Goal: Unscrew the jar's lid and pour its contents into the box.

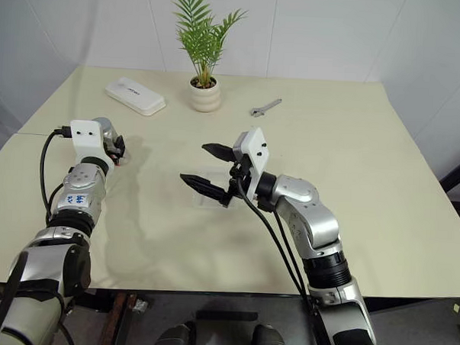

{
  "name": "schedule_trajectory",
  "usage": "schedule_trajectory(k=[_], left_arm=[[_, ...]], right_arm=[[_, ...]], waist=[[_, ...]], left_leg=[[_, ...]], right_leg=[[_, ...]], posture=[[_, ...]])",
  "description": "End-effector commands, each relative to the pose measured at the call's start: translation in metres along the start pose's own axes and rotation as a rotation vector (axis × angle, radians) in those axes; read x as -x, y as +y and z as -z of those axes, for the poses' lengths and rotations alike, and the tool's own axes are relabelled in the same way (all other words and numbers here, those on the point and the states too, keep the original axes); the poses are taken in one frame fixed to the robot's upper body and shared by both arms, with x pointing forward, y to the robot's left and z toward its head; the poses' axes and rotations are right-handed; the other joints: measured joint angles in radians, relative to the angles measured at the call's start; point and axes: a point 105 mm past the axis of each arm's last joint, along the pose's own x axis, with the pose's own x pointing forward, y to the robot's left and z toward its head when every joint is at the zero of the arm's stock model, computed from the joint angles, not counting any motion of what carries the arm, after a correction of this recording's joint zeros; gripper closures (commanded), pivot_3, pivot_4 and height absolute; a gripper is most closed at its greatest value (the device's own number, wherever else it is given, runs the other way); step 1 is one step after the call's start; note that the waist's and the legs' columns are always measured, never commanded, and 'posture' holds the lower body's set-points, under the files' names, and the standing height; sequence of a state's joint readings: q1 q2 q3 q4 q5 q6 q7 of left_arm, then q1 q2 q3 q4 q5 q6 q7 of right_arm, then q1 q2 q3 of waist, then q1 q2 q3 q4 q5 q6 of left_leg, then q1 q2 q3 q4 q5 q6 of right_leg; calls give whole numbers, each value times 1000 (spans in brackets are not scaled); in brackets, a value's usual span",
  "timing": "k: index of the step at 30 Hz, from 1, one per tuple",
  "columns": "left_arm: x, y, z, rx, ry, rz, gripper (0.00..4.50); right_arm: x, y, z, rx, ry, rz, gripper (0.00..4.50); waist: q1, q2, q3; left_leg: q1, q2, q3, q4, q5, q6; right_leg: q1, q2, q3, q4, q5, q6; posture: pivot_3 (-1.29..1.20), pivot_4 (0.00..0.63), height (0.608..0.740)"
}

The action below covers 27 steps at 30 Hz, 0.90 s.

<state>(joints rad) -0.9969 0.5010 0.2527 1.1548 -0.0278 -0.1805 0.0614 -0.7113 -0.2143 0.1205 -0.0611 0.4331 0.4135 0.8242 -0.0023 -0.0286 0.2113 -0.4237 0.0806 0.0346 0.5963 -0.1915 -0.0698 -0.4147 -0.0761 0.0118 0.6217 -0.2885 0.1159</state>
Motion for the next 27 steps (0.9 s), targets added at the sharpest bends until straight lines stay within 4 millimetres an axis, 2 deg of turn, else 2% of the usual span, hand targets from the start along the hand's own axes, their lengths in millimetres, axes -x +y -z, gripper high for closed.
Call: schedule_trajectory(k=[1,5,9,11,13,15,20,22,27], left_arm=[[-3,3,-17,-11,-59,9,2460],[-2,-2,-27,18,-116,61,2579],[7,-5,-57,-14,-250,201,2579],[16,-8,-70,28,-297,290,2579],[34,-15,-81,5,-318,424,2579],[60,-30,-88,-2,-306,607,2579],[125,-72,-85,-20,-215,999,2579],[139,-81,-82,-13,-198,1060,2579],[155,-96,-75,65,-186,1130,2579]], right_arm=[[4,3,-15,34,-61,5,0],[7,3,-12,28,-56,23,0],[12,2,-15,28,-52,38,0],[14,2,-18,29,-45,46,0],[15,1,-21,35,-24,53,0],[14,3,-28,36,-9,48,0],[-4,11,-41,17,23,17,0],[-12,15,-45,7,27,-4,0],[-35,17,-41,-41,89,1,0]], waist=[[0,0,0],[0,0,0],[-1,0,0],[-3,0,0],[-4,0,0],[-7,0,0],[-21,0,0],[-25,0,0],[-30,0,0]], left_leg=[[0,0,0,0,0,0],[0,0,0,0,0,0],[0,1,0,0,0,-1],[0,1,1,-1,-1,-2],[0,2,1,-2,-1,-2],[0,3,1,-2,-1,-3],[0,4,2,-1,-1,-3],[1,4,2,-1,-1,-2],[2,4,2,0,1,0]], right_leg=[[0,0,0,0,0,0],[0,0,0,0,0,0],[0,1,0,0,0,0],[-1,1,0,0,0,-1],[-1,1,1,0,-1,-2],[-2,3,2,2,-1,-2],[-3,3,3,4,-2,-4],[-3,3,4,5,-2,-4],[-3,3,5,6,-1,-6]], posture=[[0,150,740],[0,150,740],[0,150,740],[0,150,740],[0,150,740],[0,150,740],[0,150,740],[0,150,740],[0,150,740]])
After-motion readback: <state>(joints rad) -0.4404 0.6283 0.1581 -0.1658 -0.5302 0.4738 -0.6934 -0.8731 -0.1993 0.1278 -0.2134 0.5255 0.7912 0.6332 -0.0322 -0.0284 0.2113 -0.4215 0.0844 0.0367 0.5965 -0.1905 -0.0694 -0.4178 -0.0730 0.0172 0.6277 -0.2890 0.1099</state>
